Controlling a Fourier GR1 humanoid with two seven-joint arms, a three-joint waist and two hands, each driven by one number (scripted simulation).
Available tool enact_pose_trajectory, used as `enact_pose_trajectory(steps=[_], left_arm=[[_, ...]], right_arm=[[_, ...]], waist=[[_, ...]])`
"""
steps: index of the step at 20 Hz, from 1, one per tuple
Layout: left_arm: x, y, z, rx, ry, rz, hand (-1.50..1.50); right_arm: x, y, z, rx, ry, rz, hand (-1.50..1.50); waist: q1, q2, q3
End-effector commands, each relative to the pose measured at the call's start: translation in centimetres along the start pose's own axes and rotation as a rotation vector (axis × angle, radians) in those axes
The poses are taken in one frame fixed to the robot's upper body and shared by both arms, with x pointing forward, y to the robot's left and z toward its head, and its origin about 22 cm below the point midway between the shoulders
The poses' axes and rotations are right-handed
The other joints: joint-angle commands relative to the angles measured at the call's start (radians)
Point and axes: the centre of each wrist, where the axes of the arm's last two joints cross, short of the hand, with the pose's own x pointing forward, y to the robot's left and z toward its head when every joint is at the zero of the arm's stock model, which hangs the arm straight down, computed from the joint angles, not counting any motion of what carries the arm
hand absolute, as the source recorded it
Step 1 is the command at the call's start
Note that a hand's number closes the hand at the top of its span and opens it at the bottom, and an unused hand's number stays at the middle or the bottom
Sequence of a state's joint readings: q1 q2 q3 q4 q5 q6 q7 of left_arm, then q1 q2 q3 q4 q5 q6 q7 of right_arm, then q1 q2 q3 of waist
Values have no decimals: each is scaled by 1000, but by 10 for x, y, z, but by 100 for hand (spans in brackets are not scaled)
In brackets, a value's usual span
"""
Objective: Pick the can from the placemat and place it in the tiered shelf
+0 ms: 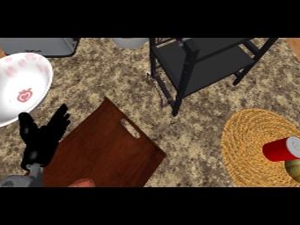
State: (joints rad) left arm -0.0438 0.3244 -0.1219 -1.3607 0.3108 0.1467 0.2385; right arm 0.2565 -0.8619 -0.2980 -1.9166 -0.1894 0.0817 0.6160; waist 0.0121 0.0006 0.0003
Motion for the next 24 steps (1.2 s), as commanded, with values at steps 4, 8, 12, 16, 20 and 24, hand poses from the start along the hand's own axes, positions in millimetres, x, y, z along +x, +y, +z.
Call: enact_pose_trajectory(steps=[4,8,12,16,20,24], left_arm=[[12,-12,-15,-2,24,-2,0],[-6,7,0,5,37,16,0],[-24,1,-3,9,38,7,0],[10,-5,3,23,33,23,0],[-6,23,1,17,24,9,0],[-7,-3,-1,4,24,-3,0]], right_arm=[[40,20,-16,69,126,107,-150],[8,64,-13,96,101,153,-150],[16,58,-20,92,207,207,-150],[22,63,-11,42,222,211,-150],[9,91,-25,38,225,241,-150],[15,97,-10,28,211,208,-150]], waist=[[-1,3,-1],[-12,-1,0],[-12,0,-1],[-14,-2,0],[-12,-1,0],[-14,-2,0]])
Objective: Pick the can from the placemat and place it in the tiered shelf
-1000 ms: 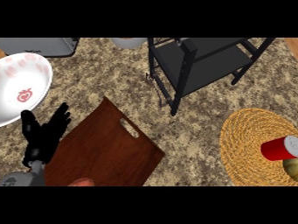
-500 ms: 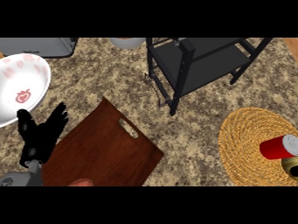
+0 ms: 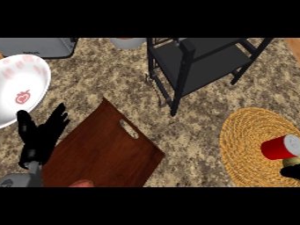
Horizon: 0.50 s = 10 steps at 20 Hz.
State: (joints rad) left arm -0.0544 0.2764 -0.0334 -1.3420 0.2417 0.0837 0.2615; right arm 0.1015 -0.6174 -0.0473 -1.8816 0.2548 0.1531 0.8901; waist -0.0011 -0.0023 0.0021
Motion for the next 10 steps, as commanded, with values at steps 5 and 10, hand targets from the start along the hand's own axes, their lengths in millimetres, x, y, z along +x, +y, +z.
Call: enact_pose_trajectory(steps=[5,10], left_arm=[[13,8,6,-4,20,2,0],[-28,5,6,-6,15,0,0]], right_arm=[[-4,33,-11,-16,40,30,-150],[-18,41,-20,-54,71,69,-150]], waist=[[1,2,-2],[-1,2,-2]])
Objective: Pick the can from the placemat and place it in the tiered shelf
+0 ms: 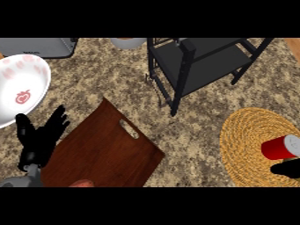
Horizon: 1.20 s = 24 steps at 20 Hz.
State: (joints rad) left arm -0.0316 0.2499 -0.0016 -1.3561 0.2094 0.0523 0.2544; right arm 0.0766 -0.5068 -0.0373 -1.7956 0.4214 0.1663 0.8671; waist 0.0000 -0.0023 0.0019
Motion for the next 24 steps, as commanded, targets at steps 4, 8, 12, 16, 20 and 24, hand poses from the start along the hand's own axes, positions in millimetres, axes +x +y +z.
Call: enact_pose_trajectory(steps=[4,8,12,16,20,24], left_arm=[[4,-5,2,-3,40,-4,0],[-5,4,-3,6,27,-5,0],[-10,9,5,-14,26,11,0],[-3,-6,-7,1,34,9,0],[4,-11,-2,-3,4,-7,0],[6,2,-6,4,23,-3,0]], right_arm=[[-4,23,-13,-30,30,60,-150],[-9,8,-30,-46,5,27,-150],[4,35,-30,-52,-40,-8,-150],[-2,38,-48,-57,-44,-13,-150],[-11,45,-63,154,-102,160,150],[-7,54,-64,140,-199,136,150]], waist=[[0,2,-2],[-1,2,-2],[1,2,-2],[0,2,-2],[12,7,-1],[3,4,-2]])
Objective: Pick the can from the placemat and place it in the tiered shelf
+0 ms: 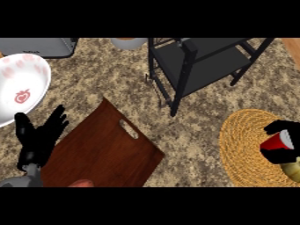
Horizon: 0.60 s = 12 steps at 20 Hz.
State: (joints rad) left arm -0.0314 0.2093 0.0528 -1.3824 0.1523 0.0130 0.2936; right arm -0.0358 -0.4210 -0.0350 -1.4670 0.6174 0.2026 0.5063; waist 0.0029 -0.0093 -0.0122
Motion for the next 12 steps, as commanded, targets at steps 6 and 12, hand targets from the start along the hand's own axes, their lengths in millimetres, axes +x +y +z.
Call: enact_pose_trajectory(steps=[6,12], left_arm=[[-13,-6,10,-11,14,6,0],[1,4,-8,6,21,10,0]], right_arm=[[36,10,6,-8,-139,-81,150],[60,19,49,31,-491,-6,150]], waist=[[2,8,12],[-4,7,12]])
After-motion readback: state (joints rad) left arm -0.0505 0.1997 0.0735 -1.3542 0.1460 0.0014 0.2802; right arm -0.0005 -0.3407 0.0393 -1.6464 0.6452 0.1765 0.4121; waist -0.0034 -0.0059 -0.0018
